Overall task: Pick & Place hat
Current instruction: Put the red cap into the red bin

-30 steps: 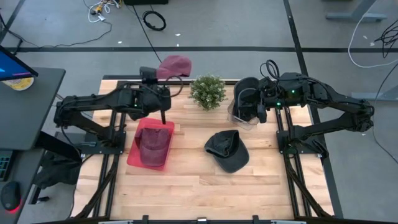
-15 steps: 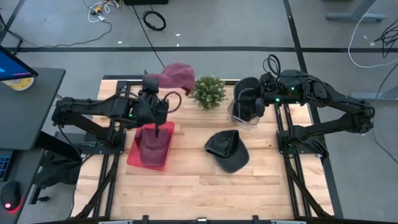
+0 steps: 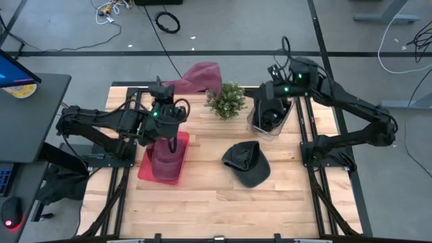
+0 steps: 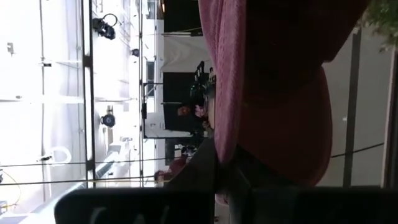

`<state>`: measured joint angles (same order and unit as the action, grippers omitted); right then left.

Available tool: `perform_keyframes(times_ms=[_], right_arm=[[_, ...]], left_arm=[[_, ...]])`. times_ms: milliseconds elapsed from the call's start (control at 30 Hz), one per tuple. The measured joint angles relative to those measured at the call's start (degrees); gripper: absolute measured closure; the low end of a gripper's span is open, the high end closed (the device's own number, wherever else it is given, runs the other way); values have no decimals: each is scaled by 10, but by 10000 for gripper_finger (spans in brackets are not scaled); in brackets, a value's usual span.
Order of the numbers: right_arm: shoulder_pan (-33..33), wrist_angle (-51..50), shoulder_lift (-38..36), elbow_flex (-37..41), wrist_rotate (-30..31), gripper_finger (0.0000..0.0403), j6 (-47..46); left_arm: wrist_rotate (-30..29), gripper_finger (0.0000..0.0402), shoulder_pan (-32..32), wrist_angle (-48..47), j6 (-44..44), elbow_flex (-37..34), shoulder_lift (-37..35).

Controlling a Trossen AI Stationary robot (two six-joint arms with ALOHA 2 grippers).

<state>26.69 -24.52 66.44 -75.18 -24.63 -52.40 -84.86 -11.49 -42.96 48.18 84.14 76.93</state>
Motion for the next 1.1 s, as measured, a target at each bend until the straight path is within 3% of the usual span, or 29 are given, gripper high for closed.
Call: perform_keyframes(times_ms=[167,367,800,1100], right_arm=[[74,53,36,0,-91,64,-85],[102,168,104,0,-181,7,-217],[98,507,256,0,-213,23,-477],[75,578,281,0,-209,53,-541]], left_arm=[[-5,390,-10,0,-14,0,0],[-7,390,-20,1,-15,0,0],[6,390,-36,2,-13,0,0],[23,390,-35,2,-11,-1,0]])
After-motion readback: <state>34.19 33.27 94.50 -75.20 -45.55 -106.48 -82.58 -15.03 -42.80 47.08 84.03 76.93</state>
